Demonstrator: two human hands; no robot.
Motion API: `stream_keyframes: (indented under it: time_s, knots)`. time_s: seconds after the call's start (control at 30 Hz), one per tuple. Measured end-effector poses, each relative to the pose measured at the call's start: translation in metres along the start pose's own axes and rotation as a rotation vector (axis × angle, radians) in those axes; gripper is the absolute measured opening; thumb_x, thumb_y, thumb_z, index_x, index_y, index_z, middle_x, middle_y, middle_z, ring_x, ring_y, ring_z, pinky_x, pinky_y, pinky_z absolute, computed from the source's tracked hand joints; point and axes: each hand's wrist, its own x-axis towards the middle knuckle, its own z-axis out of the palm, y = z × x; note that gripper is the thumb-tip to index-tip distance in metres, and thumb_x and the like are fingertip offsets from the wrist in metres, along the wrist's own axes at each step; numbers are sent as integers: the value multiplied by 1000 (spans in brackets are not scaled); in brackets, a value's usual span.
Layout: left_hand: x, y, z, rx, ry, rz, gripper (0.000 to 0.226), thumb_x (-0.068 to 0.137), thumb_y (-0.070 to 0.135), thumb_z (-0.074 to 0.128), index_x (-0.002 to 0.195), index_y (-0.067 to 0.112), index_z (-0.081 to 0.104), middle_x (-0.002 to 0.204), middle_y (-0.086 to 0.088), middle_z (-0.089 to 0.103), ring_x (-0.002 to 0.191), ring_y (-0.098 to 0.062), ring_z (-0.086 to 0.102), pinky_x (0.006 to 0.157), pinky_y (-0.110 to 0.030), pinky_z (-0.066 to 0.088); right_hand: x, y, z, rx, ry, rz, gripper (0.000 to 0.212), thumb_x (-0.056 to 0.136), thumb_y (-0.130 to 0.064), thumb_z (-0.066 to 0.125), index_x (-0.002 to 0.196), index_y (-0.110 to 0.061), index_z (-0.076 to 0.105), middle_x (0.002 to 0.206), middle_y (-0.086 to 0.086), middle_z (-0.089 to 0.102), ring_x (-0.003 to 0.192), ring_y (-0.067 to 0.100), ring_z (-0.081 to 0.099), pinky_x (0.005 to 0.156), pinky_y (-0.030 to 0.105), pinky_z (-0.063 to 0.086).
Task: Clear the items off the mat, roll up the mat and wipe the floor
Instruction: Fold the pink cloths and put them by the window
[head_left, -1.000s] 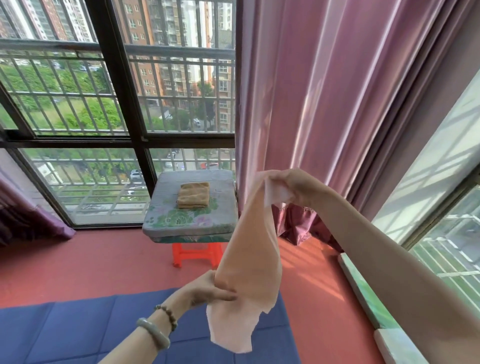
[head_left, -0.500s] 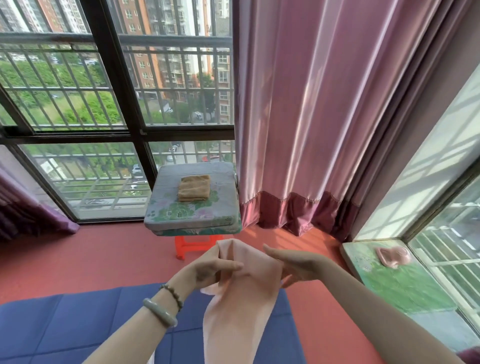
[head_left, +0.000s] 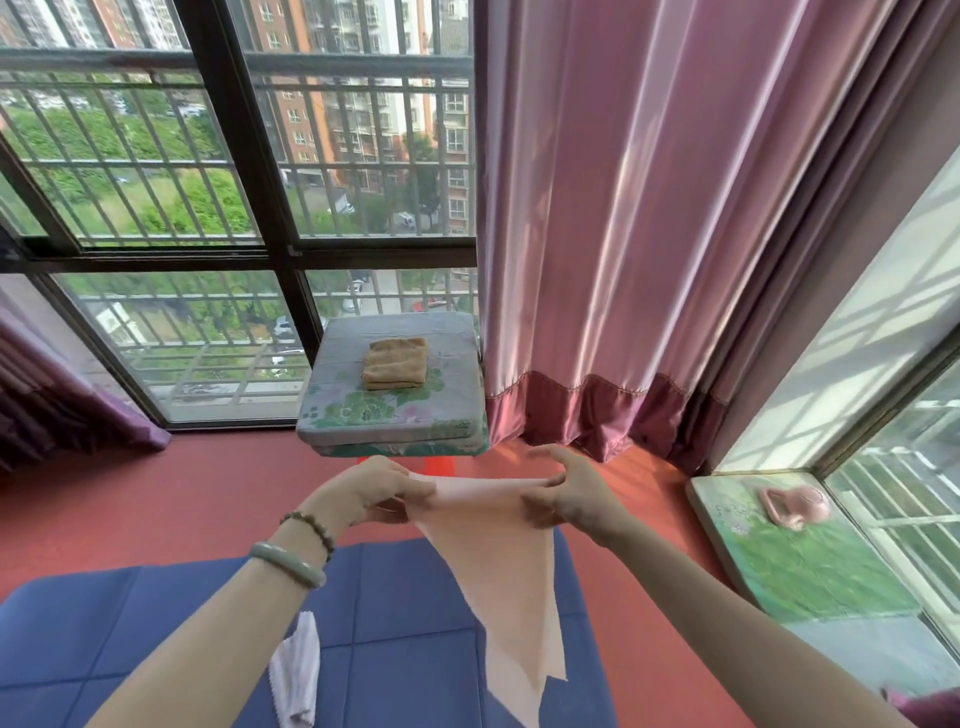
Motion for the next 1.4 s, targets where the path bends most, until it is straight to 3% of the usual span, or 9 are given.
stream_keyframes:
  time_s: [0.13,0.23,0.47,0.57,0.7,0.8,1.07,1.23,1.4]
  knots:
    - [3,-1,6,66,128,35,70,73,27,80,130,10,42,102,-6,62,90,-16,63,89,-36,46,6,-8,2,-156,83,-72,18,77,-2,71,91,-11,65,68,6,62,59,17,61,68,39,58]
    - [-2,7,15,281,19,133,90,64,31,86,138,19,36,132,-4,44,117,-19,47,99,-33,40,8,-18,-2,-373,62,-116,38,68,-10,79,104,-10,68,84,-5,63,75,6,56,72,17,45]
    - [-1,27,30,675,197,291,7,70,11,72,73,13,66,74,-3,57,67,-14,49,56,-23,40,13,-28,4,-705,138,-150,22,77,-8,67,98,-5,73,103,15,68,105,26,59,84,25,44]
    - [4,33,14,639,221,353,31,69,19,74,46,21,53,60,-3,46,64,-15,38,59,-26,32,18,-37,-2,-801,80,-141,18,80,-17,68,95,-10,74,129,16,47,123,34,39,101,33,33]
    - [-10,37,-8,203,48,407,12,76,26,77,79,18,68,82,2,67,79,-11,61,66,-17,42,15,-58,-15,-476,-81,-131,14,87,-14,62,74,-19,57,88,3,59,88,20,56,70,25,41]
    - [-6,21,-25,-269,-130,474,74,45,49,91,105,14,68,105,-6,71,101,-19,66,86,-24,49,9,-76,-19,-15,-179,-131,14,94,-7,52,81,-14,53,72,-5,60,64,9,56,57,17,41]
    - [9,-16,11,-124,-286,361,74,47,30,94,110,1,67,113,-17,68,108,-32,62,97,-39,49,16,-111,-20,313,-172,-72,15,98,-13,44,84,-13,50,69,2,52,50,11,53,41,21,42]
    - [2,-4,18,-321,-226,392,82,42,41,94,110,5,67,111,-15,69,103,-26,66,82,-27,54,34,-82,-43,751,-170,68,38,80,-46,66,94,-11,61,78,6,58,67,15,57,66,24,49]
    - [-4,16,14,-386,-287,394,58,53,25,91,105,7,70,101,-14,71,92,-20,68,72,-25,54,20,-11,-31,162,-356,291,74,54,-38,87,118,-21,55,95,1,66,84,16,61,87,32,45]
